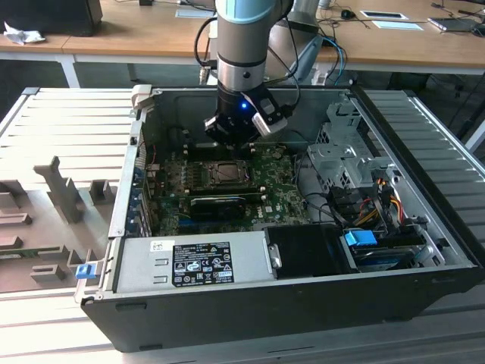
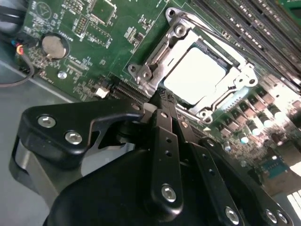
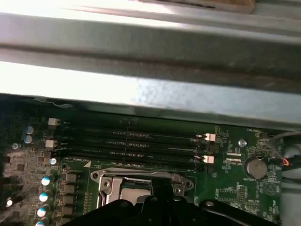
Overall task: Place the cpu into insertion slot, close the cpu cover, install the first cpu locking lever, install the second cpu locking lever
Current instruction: 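Install the second cpu locking lever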
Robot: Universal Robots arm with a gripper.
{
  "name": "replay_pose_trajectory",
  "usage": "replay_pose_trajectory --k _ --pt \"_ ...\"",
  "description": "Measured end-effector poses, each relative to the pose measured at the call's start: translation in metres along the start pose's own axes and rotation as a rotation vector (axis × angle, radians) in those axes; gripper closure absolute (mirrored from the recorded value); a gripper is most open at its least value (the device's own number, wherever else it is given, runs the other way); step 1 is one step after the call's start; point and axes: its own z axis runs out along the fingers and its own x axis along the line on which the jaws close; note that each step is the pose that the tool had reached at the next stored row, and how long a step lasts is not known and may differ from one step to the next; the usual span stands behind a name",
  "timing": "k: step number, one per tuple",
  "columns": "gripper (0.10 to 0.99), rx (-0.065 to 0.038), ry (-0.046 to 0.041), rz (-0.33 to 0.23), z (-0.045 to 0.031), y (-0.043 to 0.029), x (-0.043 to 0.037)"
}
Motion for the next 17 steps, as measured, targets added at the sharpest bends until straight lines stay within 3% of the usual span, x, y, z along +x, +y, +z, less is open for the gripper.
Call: replay_pose_trajectory --k 4,5,6,7,8,17 --pt "0.980 0.000 0.0000 0.000 -0.0152 0.0014 -0.0005" --pt "0.980 0.000 0.0001 0.000 -0.0194 -0.0019 -0.0003" --pt "0.980 0.000 0.0001 0.000 -0.0204 -0.0167 0.0012" --pt "0.980 -0.003 0.0311 0.003 -0.0196 -0.0232 0.0012" --pt "0.980 -0.004 0.0378 0.003 -0.0182 -0.0259 0.0015" --pt "0.980 -0.010 0.0419 0.004 -0.0142 -0.0555 0.0046"
